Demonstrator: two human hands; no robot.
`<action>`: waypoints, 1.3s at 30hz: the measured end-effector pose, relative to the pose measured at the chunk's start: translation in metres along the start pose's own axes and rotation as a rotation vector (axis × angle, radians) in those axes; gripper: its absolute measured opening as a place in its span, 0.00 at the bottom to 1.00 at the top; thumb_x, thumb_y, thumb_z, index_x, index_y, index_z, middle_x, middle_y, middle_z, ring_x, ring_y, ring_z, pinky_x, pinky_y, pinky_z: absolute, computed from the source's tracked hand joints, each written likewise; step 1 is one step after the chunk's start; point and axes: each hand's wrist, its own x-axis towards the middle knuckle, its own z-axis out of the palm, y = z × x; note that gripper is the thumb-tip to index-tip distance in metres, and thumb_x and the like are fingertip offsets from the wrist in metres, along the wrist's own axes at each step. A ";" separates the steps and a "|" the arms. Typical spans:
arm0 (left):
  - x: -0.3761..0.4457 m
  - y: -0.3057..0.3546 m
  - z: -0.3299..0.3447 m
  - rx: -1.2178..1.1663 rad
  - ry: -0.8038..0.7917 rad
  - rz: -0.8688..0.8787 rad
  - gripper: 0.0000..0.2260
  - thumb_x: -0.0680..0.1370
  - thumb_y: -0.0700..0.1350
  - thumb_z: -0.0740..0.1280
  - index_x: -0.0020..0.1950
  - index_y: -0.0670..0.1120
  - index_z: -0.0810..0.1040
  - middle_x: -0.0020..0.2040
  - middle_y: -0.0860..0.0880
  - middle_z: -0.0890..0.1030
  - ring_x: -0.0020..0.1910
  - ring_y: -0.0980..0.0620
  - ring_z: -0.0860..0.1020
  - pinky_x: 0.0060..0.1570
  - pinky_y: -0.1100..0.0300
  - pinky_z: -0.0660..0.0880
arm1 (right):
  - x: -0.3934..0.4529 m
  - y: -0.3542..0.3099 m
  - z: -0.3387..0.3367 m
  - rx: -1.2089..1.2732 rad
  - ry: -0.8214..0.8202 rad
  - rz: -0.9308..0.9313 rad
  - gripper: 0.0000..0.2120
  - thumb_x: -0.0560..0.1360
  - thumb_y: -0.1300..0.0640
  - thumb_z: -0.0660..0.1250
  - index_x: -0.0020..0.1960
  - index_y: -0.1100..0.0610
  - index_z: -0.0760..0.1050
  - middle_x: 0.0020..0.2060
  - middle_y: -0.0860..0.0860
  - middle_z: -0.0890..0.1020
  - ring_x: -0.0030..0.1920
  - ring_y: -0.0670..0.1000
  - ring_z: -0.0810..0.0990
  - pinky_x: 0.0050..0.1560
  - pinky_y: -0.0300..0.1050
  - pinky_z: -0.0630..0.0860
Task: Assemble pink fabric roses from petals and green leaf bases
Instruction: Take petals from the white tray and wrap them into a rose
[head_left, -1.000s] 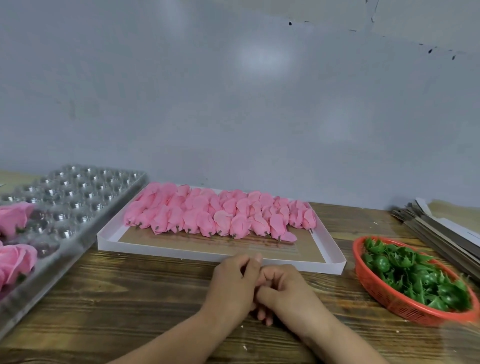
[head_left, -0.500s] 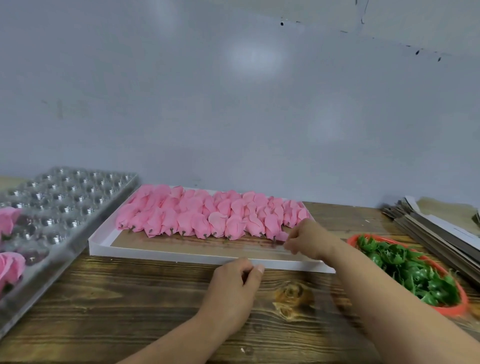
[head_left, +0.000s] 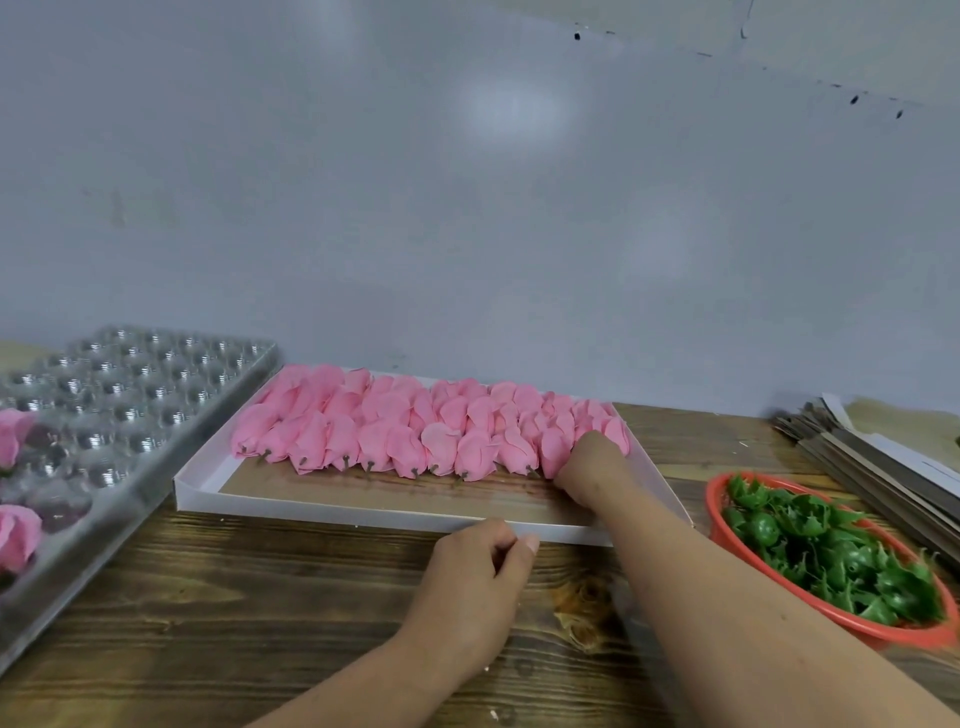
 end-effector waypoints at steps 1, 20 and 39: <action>0.000 0.000 0.000 0.001 0.000 0.002 0.16 0.79 0.52 0.63 0.33 0.49 0.72 0.27 0.54 0.71 0.29 0.62 0.69 0.32 0.69 0.67 | 0.000 -0.001 -0.001 -0.091 0.009 -0.057 0.22 0.77 0.58 0.58 0.70 0.56 0.63 0.62 0.55 0.73 0.62 0.57 0.72 0.55 0.50 0.72; -0.001 0.004 -0.005 0.008 -0.089 -0.051 0.18 0.79 0.52 0.63 0.30 0.50 0.70 0.26 0.55 0.73 0.29 0.58 0.74 0.37 0.60 0.73 | -0.045 0.025 -0.036 0.834 0.000 0.024 0.12 0.70 0.72 0.62 0.32 0.60 0.69 0.27 0.56 0.73 0.25 0.51 0.70 0.25 0.39 0.68; -0.005 0.024 -0.006 -1.108 -0.261 -0.467 0.24 0.69 0.50 0.70 0.64 0.46 0.74 0.55 0.47 0.84 0.55 0.48 0.82 0.55 0.52 0.78 | -0.154 0.009 -0.030 0.905 -0.305 -0.253 0.10 0.70 0.68 0.66 0.31 0.61 0.73 0.21 0.55 0.73 0.20 0.50 0.69 0.22 0.39 0.65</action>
